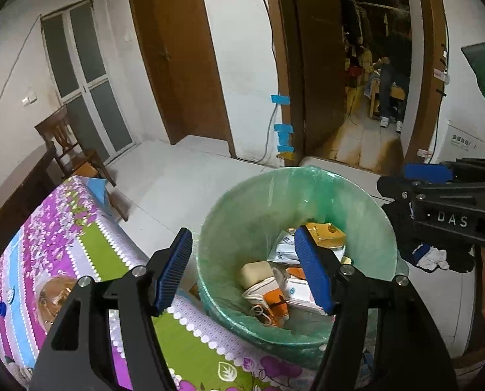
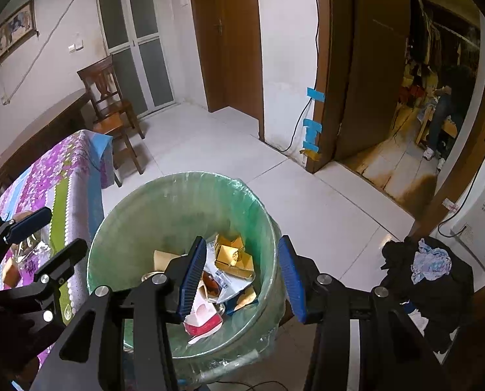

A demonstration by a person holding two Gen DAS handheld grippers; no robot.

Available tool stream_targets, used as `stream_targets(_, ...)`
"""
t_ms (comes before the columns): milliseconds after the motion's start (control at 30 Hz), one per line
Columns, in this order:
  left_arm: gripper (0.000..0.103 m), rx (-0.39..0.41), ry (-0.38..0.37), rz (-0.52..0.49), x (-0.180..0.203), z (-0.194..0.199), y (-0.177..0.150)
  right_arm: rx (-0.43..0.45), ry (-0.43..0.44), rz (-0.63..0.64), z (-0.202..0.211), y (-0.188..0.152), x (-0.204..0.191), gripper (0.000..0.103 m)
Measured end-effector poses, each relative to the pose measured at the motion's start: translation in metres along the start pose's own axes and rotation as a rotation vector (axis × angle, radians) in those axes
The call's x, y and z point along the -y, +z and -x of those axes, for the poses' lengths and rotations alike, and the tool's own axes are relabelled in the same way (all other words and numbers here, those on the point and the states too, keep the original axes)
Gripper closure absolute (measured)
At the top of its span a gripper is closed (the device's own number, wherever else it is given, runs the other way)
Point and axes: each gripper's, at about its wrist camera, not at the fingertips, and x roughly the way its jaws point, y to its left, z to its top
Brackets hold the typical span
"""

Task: Collect trash
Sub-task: 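Move both tools back over the striped tablecloth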

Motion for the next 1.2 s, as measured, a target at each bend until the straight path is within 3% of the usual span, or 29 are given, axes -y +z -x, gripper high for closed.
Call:
stream_targets(167, 0.040, 0.023, 0.055, 0.013, -0.005, 0.011, -0.006, 0.073, -0.019, 0.013, 0.012, -0.008, -0.007, 0.055)
stream_targets(267, 0.033, 0.045, 0.104, 0.047, -0.018, 0.022, -0.014, 0.142, -0.015, 0.015, 0.025, -0.013, -0.015, 0.055)
stream_targets(567, 0.031, 0.053, 0.222, 0.267, -0.104, 0.070, -0.069, 0.321, 0.051, 0.025, 0.054, -0.045, -0.065, 0.049)
stream_targets(733, 0.029, 0.045, 0.305, 0.383, -0.150, 0.098, -0.101, 0.402, 0.104, 0.096, 0.067, -0.062, -0.117, 0.043)
stream_targets(1000, 0.026, 0.021, 0.482, 0.541, -0.219, 0.152, -0.176, 0.467, 0.233, 0.381, 0.089, -0.092, -0.227, 0.023)
stream_targets(1200, 0.024, -0.006, 0.661, 0.759, -0.279, 0.205, -0.236, 0.380, 0.376, 0.527, 0.088, -0.114, -0.293, 0.017)
